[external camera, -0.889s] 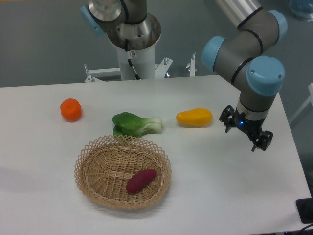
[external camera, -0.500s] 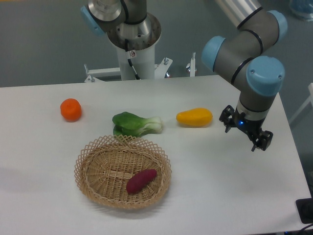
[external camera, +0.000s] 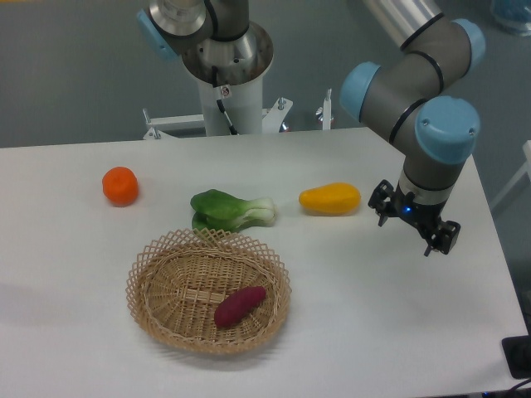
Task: Pick up the mango from the table
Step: 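Move the gripper over the yellow mango and lower onto it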
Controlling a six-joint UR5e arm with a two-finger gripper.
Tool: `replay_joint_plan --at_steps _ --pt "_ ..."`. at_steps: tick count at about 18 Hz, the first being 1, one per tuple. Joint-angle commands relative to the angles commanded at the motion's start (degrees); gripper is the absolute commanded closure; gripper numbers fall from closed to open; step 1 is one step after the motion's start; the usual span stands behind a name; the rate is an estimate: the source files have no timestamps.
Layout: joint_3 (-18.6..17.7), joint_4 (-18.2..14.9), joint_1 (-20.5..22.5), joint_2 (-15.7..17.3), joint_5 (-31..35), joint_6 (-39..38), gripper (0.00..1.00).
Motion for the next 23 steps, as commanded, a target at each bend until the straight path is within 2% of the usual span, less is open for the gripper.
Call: replay_joint_plan --at_steps 3,7,11,14,17,23 --pt "-3.2 0.3 -0.9 2.1 -0.8 1.4 0.00" --pt "-8.3 0.4 -1.5 4.4 -0.8 12.5 0.00" --pt "-14.0 0.5 -1.1 6.6 -0.7 18.0 0.00" --pt "-18.5 0.5 0.3 8.7 -0.7 26.9 0.00" --pt "-22.5 0.5 1.8 10.0 -0.7 30.5 0.00" --pt "-24.3 1.2 2.0 10.1 -0.7 31.5 0.00"
